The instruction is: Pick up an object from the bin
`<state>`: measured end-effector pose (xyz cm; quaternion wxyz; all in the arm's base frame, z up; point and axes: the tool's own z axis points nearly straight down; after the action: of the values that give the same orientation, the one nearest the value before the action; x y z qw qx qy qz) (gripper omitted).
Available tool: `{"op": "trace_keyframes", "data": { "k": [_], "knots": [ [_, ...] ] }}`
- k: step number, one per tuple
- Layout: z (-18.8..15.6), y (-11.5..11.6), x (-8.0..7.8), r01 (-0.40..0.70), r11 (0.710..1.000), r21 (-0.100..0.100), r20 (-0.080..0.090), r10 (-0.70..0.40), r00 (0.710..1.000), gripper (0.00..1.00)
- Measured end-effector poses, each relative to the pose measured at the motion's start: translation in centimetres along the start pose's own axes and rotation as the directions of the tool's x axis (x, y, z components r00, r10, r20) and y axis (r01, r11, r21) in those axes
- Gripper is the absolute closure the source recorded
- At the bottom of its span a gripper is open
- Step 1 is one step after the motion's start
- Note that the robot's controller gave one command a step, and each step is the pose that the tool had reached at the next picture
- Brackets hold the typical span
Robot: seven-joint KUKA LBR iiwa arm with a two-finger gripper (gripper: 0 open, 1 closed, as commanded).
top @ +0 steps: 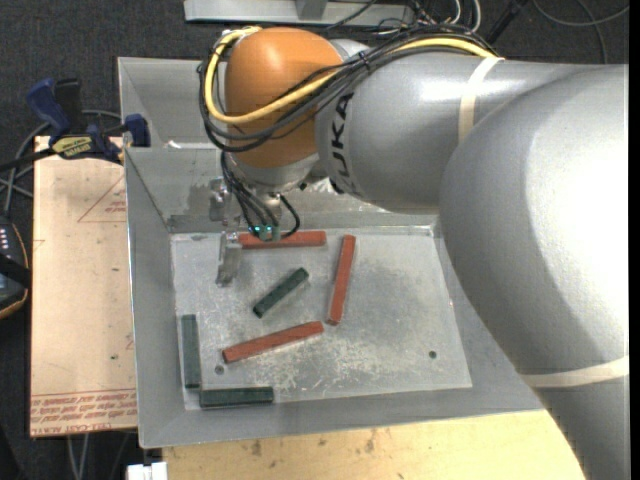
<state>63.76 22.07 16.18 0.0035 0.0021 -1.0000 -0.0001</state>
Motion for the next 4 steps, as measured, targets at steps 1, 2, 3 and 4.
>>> {"op": "trace_keyframes", "data": {
  "k": [1, 2, 3, 4],
  "knots": [
    [9.2, -4.4, -0.4, 0.196, 0.981, -0.001, 0.008, -0.196, 0.98, 0.0],
    [6.4, -10.6, 0.6, 0.61, 0.792, 0.006, 0.008, -0.61, 0.792, 0.0],
    [2.9, -8.4, 5.0, 0.649, 0.761, 0.003, 0.007, -0.649, 0.761, 0.0],
    [9.3, -9.7, 9.9, 0.586, 0.81, -0.001, -0.001, -0.586, 0.81, 0.0]
  ]
}}
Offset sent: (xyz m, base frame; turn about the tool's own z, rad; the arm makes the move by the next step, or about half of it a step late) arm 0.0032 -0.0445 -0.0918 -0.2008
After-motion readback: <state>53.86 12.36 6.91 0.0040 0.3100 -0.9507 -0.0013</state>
